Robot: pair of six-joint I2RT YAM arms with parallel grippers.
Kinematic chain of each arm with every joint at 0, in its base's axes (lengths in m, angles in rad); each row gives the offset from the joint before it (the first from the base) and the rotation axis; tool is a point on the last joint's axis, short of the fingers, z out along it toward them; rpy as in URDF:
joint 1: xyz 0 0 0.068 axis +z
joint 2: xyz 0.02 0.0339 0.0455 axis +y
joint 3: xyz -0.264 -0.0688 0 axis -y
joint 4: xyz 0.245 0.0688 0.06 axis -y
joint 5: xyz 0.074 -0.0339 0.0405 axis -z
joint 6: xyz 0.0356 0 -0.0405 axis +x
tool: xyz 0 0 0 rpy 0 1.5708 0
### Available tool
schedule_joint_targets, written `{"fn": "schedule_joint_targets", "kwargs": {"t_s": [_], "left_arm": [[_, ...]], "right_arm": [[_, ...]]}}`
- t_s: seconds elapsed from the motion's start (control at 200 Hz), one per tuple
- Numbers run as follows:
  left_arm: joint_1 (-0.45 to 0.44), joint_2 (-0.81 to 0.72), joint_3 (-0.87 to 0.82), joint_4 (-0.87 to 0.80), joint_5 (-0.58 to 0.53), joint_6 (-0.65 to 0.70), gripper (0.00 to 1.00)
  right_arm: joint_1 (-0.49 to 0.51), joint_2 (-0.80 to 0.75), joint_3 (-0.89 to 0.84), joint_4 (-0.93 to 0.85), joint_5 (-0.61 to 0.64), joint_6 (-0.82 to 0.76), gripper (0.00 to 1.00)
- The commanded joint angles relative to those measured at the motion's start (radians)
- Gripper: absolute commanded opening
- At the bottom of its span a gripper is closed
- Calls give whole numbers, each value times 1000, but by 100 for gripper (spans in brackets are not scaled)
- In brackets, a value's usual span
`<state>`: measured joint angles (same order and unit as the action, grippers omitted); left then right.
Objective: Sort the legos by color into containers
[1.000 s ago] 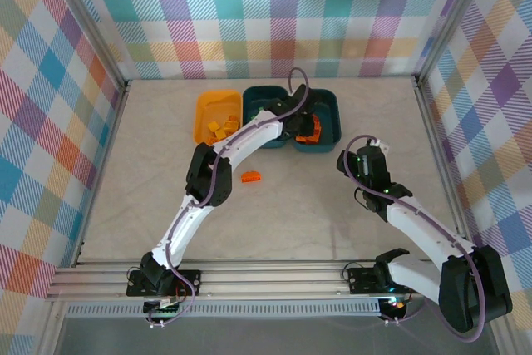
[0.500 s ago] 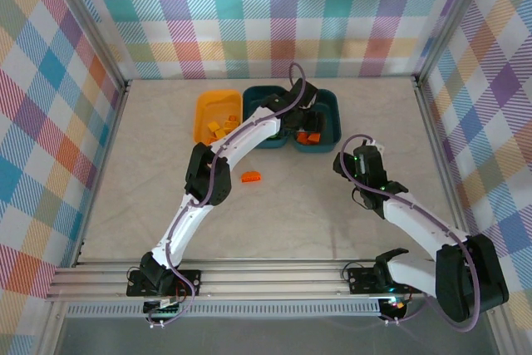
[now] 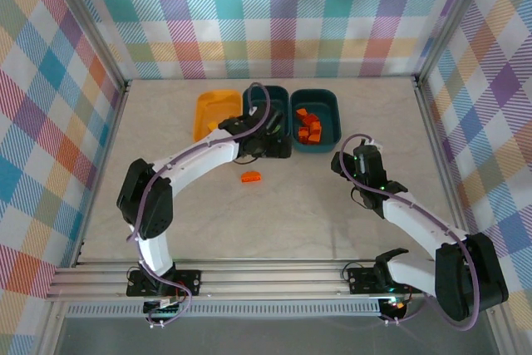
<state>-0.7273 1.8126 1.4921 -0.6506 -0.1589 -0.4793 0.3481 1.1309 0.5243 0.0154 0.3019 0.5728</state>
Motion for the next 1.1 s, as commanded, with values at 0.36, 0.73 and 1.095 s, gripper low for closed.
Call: {"fn": "schedule_joint_targets", "kwargs": {"t_s": [0.36,0.73,1.095], "left_arm": [[25,148,-56,-134,-88,-182,97],[25,176,-149,-48,-47,-252,85],[25,191,-128,-32,-120,-212,77]], "right_arm": [[5,3,12,34,-27,4,81],[5,14,13,40,-41,4,80],[5,17,14,41,-45,0,79]]}}
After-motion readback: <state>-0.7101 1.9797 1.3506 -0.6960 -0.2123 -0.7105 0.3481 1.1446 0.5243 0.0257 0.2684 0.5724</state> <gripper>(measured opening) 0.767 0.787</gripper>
